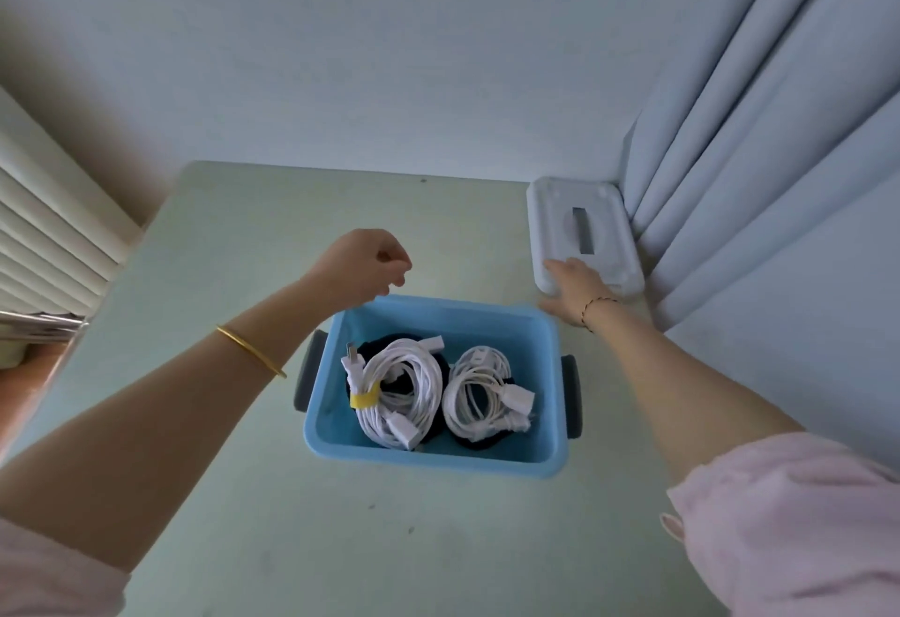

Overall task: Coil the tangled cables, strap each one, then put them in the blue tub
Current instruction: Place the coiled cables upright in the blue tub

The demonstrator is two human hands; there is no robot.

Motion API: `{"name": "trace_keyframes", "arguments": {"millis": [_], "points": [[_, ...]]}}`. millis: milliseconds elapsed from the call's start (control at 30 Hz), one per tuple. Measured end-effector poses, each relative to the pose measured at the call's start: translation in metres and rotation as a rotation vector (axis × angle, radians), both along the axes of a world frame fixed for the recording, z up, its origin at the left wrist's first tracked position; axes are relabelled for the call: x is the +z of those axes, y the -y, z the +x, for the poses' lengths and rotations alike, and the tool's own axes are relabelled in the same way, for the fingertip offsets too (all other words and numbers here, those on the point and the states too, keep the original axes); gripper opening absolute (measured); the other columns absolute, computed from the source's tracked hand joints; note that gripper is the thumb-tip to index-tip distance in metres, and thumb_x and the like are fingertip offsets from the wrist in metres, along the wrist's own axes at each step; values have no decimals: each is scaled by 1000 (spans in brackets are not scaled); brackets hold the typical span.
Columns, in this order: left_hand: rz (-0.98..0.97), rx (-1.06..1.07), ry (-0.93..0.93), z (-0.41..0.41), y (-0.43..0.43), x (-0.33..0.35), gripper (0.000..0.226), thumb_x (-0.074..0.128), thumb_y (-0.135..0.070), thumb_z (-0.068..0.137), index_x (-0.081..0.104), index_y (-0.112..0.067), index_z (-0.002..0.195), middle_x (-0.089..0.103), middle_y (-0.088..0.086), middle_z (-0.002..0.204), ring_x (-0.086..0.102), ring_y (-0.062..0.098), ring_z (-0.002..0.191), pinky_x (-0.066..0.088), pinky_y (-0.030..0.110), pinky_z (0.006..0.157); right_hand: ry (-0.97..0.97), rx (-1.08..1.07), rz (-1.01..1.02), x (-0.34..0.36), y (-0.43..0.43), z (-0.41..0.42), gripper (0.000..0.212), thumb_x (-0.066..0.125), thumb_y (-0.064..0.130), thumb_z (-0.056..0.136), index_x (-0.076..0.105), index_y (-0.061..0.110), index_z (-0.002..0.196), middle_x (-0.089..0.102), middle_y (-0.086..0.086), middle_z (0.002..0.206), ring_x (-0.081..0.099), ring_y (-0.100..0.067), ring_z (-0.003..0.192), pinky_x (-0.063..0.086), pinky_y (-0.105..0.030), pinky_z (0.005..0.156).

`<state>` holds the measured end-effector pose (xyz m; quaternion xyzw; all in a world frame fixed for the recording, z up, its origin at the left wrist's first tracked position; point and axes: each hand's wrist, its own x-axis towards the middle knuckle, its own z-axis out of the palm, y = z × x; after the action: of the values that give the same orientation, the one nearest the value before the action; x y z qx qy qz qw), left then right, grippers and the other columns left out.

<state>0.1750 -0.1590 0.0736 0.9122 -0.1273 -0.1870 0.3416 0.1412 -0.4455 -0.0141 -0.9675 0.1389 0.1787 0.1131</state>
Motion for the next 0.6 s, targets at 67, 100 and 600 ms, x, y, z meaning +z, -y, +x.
{"name": "trace_keyframes", "arguments": {"millis": [67,100,600], "points": [[-39,52,-26,4,-3,-5,15,50,-8,92,64,-12,95,69,-1,84,59,12,65,49,22,58,-58,31,-36,-12,5,11,65,58,33,88,24,20,143,29,-12,139,33,-33,127,40,-44,98],[-49,69,-34,6,-5,-7,16,49,-7,92,64,-12,95,68,-1,83,58,12,65,49,22,59,-88,29,-36,-18,6,13,66,57,36,87,24,20,142,29,-12,139,32,-33,126,39,-45,98],[-115,139,-15,3,-10,-10,20,46,-3,92,64,-10,95,67,0,83,57,12,66,49,21,59,75,-88,-255,-32,-12,-36,36,40,35,90,50,8,112,43,-14,125,42,-30,110,39,-40,87]]}}
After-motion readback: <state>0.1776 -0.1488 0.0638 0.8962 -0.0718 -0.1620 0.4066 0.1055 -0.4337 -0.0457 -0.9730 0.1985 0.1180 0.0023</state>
